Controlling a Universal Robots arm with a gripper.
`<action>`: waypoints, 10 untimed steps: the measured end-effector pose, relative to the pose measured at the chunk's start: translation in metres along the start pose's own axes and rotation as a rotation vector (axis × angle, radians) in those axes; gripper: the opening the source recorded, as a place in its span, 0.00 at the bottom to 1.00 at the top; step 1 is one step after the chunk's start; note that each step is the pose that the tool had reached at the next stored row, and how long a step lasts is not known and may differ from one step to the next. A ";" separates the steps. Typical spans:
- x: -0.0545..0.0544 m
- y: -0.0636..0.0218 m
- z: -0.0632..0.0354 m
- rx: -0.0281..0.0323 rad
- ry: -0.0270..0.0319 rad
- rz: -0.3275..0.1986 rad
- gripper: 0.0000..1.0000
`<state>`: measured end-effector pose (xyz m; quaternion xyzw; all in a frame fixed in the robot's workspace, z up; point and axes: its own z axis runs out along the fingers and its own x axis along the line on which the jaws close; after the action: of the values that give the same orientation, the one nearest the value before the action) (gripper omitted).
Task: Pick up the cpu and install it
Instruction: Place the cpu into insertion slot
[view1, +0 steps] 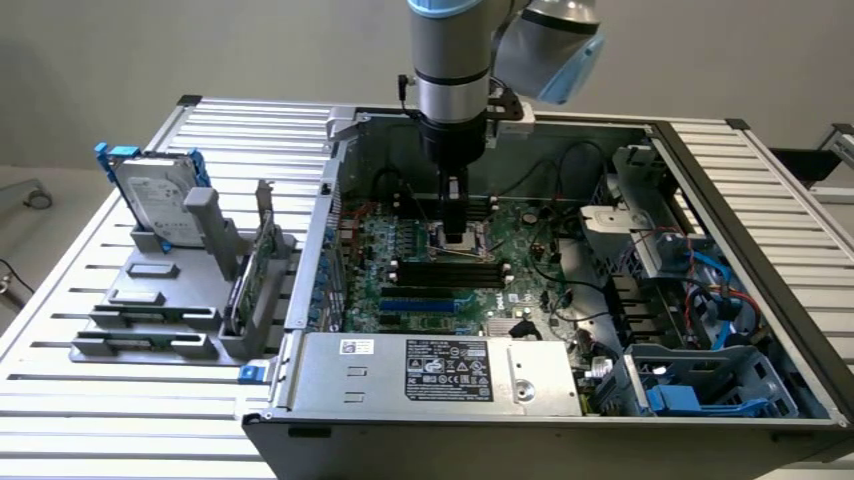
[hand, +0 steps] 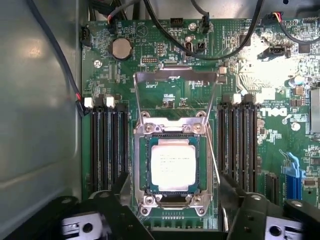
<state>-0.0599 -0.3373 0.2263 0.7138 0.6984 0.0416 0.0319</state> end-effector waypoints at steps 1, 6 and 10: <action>0.000 -0.0015 -0.0002 0.0001 0.0020 0.000 0.85; 0.000 -0.0074 -0.0021 0.0005 0.0114 0.001 0.91; 0.000 -0.0137 -0.0052 0.0005 0.0204 0.002 0.77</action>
<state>-0.0740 -0.3373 0.2300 0.7141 0.6979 0.0488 0.0245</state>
